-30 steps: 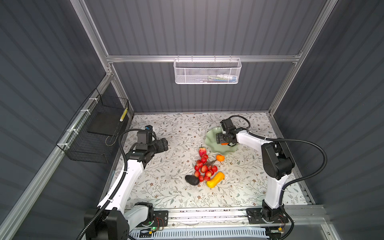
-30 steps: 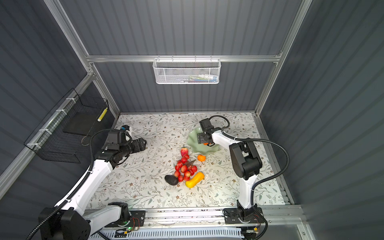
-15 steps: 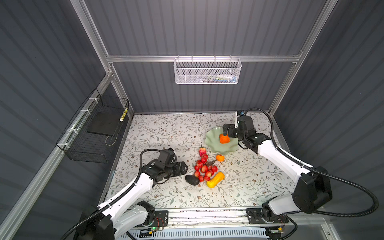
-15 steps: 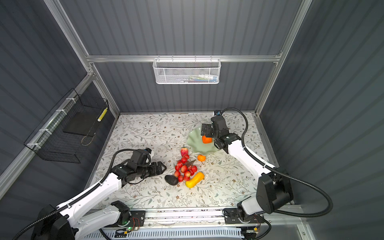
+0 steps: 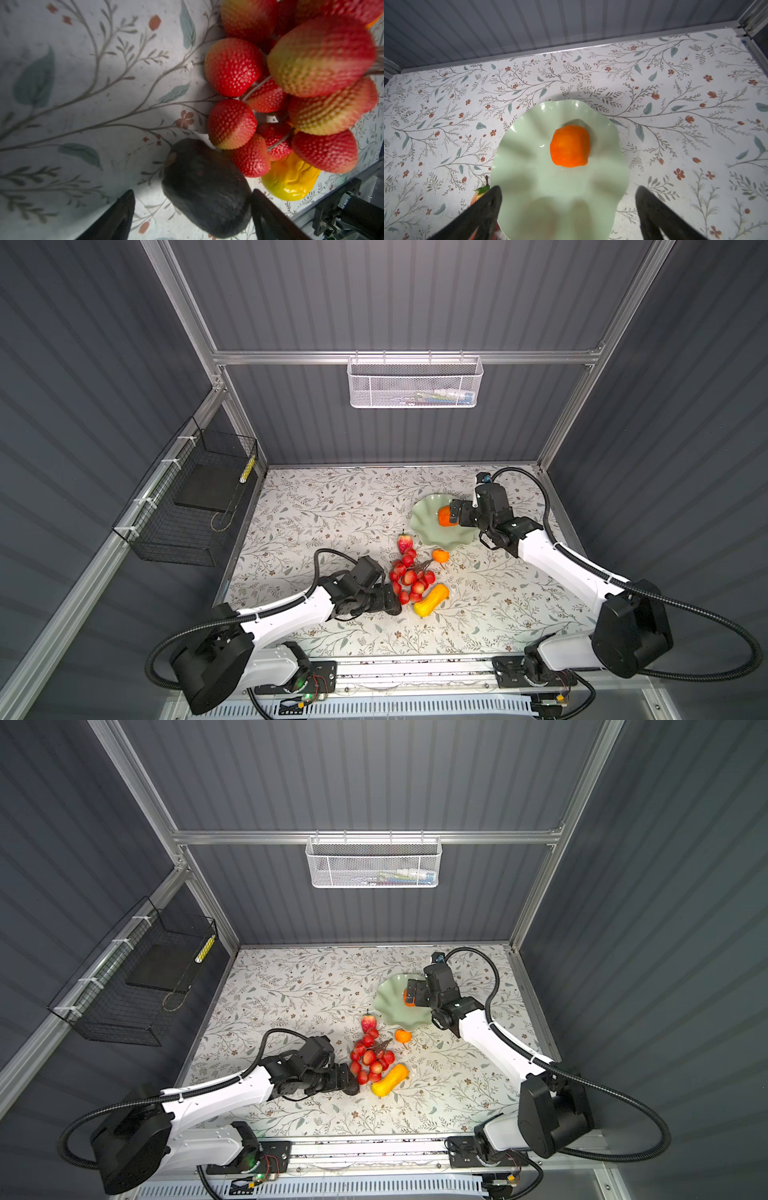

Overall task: Place and organize the fake fruits in the fruit bowl
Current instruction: 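Grasp the dark avocado with the left gripper and lift it, then place the avocado in the bowl beside the orange with the left gripper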

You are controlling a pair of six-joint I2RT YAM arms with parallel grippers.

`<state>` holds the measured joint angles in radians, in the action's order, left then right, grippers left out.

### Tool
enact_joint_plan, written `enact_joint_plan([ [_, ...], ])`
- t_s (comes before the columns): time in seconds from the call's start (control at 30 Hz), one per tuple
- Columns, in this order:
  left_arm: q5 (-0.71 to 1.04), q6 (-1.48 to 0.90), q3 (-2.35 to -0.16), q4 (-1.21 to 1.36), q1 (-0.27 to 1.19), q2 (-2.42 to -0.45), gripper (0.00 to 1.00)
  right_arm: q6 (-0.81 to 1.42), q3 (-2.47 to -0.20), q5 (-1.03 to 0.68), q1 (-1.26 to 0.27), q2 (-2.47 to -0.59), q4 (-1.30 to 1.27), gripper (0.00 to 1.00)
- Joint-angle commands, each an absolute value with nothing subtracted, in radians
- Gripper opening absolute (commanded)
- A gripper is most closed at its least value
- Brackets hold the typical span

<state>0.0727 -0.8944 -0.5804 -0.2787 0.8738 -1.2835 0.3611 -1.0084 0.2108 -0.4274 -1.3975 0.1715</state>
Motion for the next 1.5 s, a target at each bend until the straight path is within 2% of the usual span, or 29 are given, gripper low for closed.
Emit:
enact_joint_plan([
  [0.0, 0.052, -0.937, -0.598, -0.244, 0.895, -1.318, 0.80, 0.373, -0.983, 0.234, -0.423, -1.370, 0.167, 0.99],
  [0.1, 0.044, -0.945, -0.589, -0.236, 0.897, -1.328, 0.73, 0.373, -0.974, 0.238, -0.421, -1.365, 0.166, 0.99],
  [0.2, 0.031, -0.942, -0.589, -0.235, 0.898, -1.330, 0.62, 0.374, -0.973, 0.236, -0.422, -1.368, 0.166, 0.99],
  [0.37, 0.028, -0.931, -0.587, -0.247, 0.899, -1.309, 0.30, 0.381, -0.973, 0.233, -0.422, -1.368, 0.159, 0.99],
  [0.43, 0.010, -0.930, -0.589, -0.287, 0.899, -1.272, 0.22, 0.383, -0.973, 0.231, -0.422, -1.367, 0.158, 0.99],
  [0.67, -0.144, -0.868, -0.676, -0.558, 0.896, -1.054, 0.22, 0.390, -0.966, 0.230, -0.419, -1.354, 0.147, 0.99],
  [0.8, -0.218, -0.688, -0.857, -0.616, 0.891, -1.074, 0.24, 0.392, -0.974, 0.241, -0.420, -1.350, 0.150, 0.99],
  [0.9, -0.221, -0.535, -1.024, -0.608, 0.856, -1.202, 0.25, 0.404, -0.960, 0.254, -0.419, -1.316, 0.147, 0.99],
  [1.03, -0.082, -0.399, -1.216, -0.508, 0.765, -1.408, 0.25, 0.437, -0.906, 0.257, -0.411, -1.215, 0.149, 0.99],
  [1.17, 0.013, -0.295, -1.434, -0.462, 0.744, -1.647, 0.25, 0.466, -0.824, 0.277, -0.405, -1.066, 0.165, 0.99],
  [1.33, 0.092, -0.229, -1.749, -0.555, 0.744, -1.981, 0.25, 0.493, -0.753, 0.291, -0.397, -0.923, 0.236, 0.99],
  [1.47, 0.136, -0.225, -1.871, -0.564, 0.744, -2.143, 0.25, 0.502, -0.726, 0.306, -0.394, -0.867, 0.279, 0.99],
])
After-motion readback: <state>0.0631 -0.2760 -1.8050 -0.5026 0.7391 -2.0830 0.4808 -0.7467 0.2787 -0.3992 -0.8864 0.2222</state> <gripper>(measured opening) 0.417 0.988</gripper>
